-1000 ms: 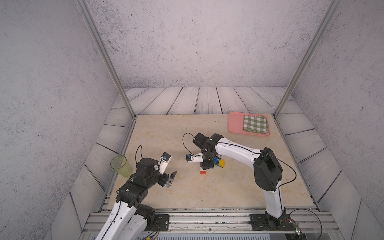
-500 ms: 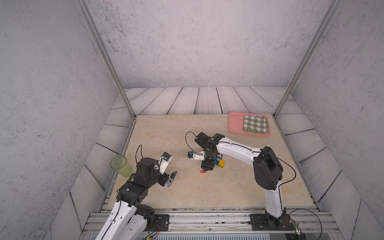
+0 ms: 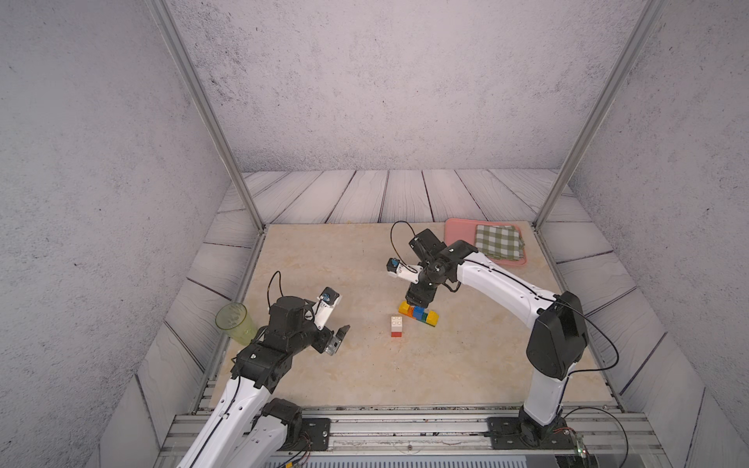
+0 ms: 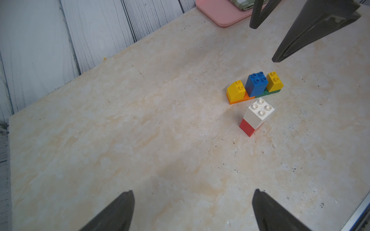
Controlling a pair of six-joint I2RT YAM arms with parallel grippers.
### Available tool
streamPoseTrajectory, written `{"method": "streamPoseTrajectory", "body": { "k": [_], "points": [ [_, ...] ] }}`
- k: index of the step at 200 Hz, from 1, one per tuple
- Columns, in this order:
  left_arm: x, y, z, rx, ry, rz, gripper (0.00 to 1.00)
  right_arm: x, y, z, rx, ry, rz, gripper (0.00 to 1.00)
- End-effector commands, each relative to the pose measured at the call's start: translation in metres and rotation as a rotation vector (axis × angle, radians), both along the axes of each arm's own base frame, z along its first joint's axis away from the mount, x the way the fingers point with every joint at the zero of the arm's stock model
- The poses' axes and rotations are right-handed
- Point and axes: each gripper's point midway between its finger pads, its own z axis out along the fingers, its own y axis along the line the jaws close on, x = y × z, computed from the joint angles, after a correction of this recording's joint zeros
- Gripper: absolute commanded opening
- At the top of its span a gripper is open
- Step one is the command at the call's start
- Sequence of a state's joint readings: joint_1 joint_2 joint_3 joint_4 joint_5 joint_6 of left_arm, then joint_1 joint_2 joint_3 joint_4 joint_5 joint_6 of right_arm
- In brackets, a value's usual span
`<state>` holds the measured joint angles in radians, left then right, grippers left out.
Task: Assemble a fork with lego
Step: Pick up the lego brick from the center of the board.
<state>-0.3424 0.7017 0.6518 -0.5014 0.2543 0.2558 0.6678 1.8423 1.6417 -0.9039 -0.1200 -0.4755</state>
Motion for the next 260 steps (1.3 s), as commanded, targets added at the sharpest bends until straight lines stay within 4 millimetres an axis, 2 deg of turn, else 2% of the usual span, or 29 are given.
{"method": "streamPoseTrajectory", "body": {
  "k": [1, 64, 87, 145, 186, 260],
  "points": [
    [0.007, -0.009, 0.014, -0.025, -0.041, -0.043, 0.98, -0.008, -0.019, -0.024, -0.083, 0.067, -0.042, 0.8],
    [0.018, -0.028, -0.004, -0.005, 0.003, -0.093, 0.98, 0.001, -0.02, -0.063, -0.127, 0.092, -0.062, 0.8],
    [0.019, -0.029, -0.007, -0.007, 0.009, -0.087, 0.98, -0.002, -0.02, -0.076, -0.142, 0.124, -0.05, 0.8],
    [0.017, -0.026, -0.018, 0.006, 0.034, -0.076, 0.98, -0.007, -0.017, -0.094, -0.14, 0.168, -0.04, 0.79],
    [0.018, -0.024, -0.021, 0.011, 0.04, -0.068, 0.98, -0.01, -0.019, -0.109, -0.166, 0.203, -0.04, 0.71],
    [0.018, -0.024, -0.023, 0.012, 0.046, -0.062, 0.98, -0.01, -0.019, -0.116, -0.179, 0.217, -0.042, 0.49]
  ]
}}
